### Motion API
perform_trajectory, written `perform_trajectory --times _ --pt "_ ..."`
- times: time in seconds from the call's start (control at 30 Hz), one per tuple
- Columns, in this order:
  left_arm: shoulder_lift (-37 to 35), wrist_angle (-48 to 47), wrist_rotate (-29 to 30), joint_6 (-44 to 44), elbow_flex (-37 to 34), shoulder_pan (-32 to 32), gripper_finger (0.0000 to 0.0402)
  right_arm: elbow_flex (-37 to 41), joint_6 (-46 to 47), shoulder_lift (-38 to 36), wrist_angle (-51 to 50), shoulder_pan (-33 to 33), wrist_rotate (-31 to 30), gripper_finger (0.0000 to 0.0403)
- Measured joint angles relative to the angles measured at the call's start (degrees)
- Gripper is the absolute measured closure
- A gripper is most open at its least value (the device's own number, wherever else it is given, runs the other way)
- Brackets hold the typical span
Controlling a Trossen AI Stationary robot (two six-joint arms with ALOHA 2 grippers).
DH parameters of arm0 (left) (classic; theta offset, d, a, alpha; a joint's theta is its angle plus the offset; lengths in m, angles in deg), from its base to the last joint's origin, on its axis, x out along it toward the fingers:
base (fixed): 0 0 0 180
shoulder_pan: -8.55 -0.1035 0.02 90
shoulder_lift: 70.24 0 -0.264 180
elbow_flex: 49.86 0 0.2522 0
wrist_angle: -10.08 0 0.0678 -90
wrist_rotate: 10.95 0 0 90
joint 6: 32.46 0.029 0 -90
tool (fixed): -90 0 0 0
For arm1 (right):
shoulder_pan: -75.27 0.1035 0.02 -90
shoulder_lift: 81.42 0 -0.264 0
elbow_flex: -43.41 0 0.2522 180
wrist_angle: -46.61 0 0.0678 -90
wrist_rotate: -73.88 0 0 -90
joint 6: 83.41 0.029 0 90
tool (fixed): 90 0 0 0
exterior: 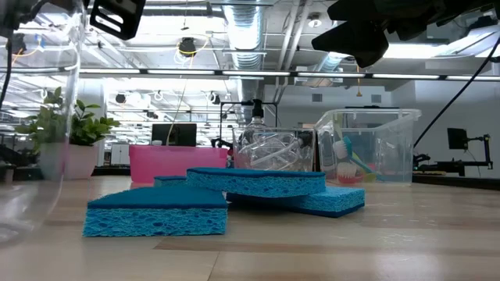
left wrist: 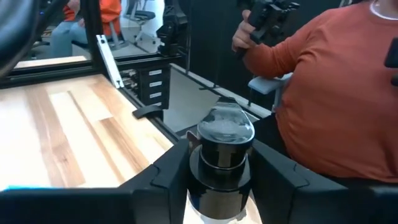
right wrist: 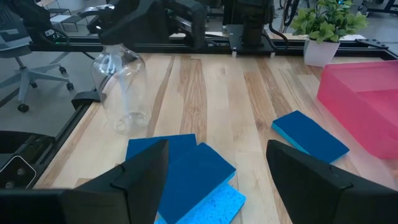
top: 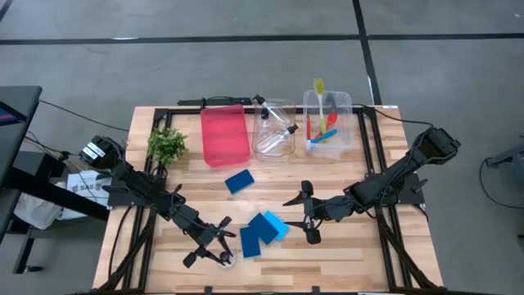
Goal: Pick & Place Kitchen Sink Supplies
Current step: Put the soap dispenser into the left transparent bin
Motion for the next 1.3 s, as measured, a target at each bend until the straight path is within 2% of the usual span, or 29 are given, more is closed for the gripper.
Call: perform_trajectory --times 0.2,0.33,0.47,0.7,0.8,0.93,1.13,1.3 --pt "0.0 0.2 -0.3 0.3 0.0 0.0 0.0267 0.0 0.0 0.0 0.0 0.0 0.0 0.0138" --pt "-0.1 1.0 -0.2 2.5 0.0 0.0 0.0254 0.0 0.0 0.0 0.0 0.0 0.0 0.0138" --pt "-0.1 1.6 -0.1 3.0 0.0 0.0 0.0266 0.0 0.0 0.0 0.2 0.0 0.0 0.0138" --pt "-3.8 1.7 1.2 3.4 0.0 0.0 0.0266 -0.9 0.0 0.0 0.4 0.0 0.0 0.0138" --pt "-6.9 1.7 3.8 5.4 0.0 0.0 0.0261 -2.3 -0.3 0.0 0.4 0.0 0.0 0.0138" --pt "-11.4 1.6 10.9 8.7 0.0 -0.8 0.0262 -4.2 -0.7 -1.6 -0.8 0.0 0.0 0.0138" --pt "-16.8 1.4 20.9 13.0 0.0 -6.7 0.0262 -6.8 -3.4 -9.8 -10.2 -0.2 -0.3 0.0138" --pt "-19.5 2.9 19.8 14.8 0.0 -18.1 0.0263 -7.8 -5.2 -20.1 -23.9 -2.1 -9.7 0.0138"
